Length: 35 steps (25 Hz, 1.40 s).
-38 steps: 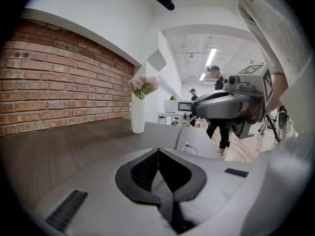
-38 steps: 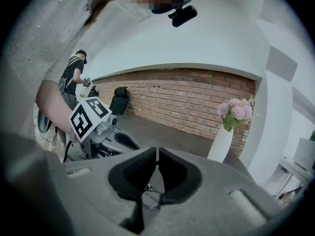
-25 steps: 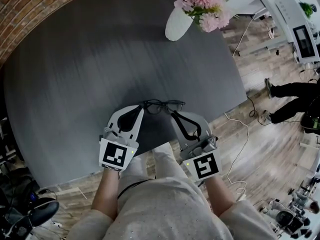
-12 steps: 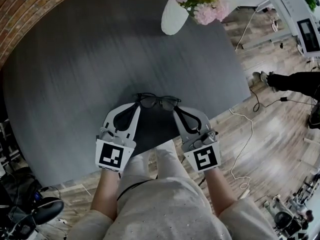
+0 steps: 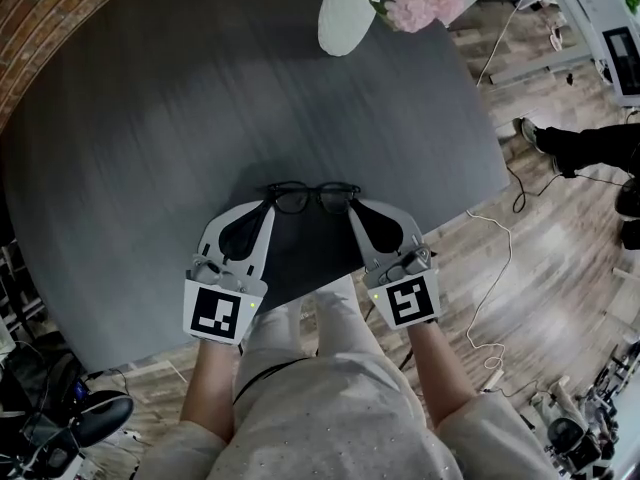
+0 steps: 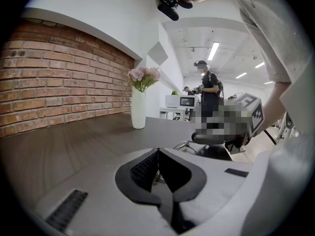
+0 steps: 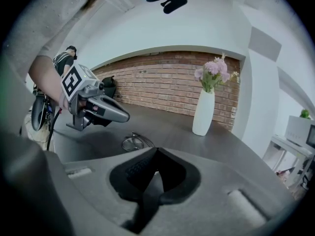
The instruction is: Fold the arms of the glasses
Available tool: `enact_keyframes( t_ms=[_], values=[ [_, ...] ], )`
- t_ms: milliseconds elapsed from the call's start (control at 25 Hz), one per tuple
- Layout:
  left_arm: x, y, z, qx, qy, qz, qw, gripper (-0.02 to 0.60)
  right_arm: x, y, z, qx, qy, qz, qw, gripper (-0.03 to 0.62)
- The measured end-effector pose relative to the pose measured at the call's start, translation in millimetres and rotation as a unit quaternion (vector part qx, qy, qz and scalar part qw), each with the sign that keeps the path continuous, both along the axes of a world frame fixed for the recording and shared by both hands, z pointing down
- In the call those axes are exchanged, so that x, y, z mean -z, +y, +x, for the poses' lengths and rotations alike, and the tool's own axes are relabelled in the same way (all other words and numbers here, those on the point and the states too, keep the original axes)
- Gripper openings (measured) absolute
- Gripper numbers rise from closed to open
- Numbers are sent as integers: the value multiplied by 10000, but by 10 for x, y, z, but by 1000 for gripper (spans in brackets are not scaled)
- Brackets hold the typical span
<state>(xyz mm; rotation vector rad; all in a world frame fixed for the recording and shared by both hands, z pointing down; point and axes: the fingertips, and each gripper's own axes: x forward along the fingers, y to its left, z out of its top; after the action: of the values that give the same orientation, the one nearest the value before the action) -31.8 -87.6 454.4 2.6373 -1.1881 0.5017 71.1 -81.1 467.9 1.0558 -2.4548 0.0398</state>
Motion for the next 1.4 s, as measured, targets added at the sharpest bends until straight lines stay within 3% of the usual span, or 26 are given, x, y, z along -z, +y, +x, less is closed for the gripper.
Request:
enact_keyframes(
  t_ms=[760, 960, 1400],
  values=[
    [-79, 15, -31, 213, 94, -97, 9997, -2, -31, -38, 12, 3, 35, -111, 9999, 0],
    [-76, 13, -114, 493, 371, -170, 9979, -2, 117, -41, 42, -82, -187, -32, 9998, 0],
    [395, -58, -241, 777, 793, 240, 9935, -2, 605, -151, 143, -449, -872, 113, 9951, 0]
  ],
)
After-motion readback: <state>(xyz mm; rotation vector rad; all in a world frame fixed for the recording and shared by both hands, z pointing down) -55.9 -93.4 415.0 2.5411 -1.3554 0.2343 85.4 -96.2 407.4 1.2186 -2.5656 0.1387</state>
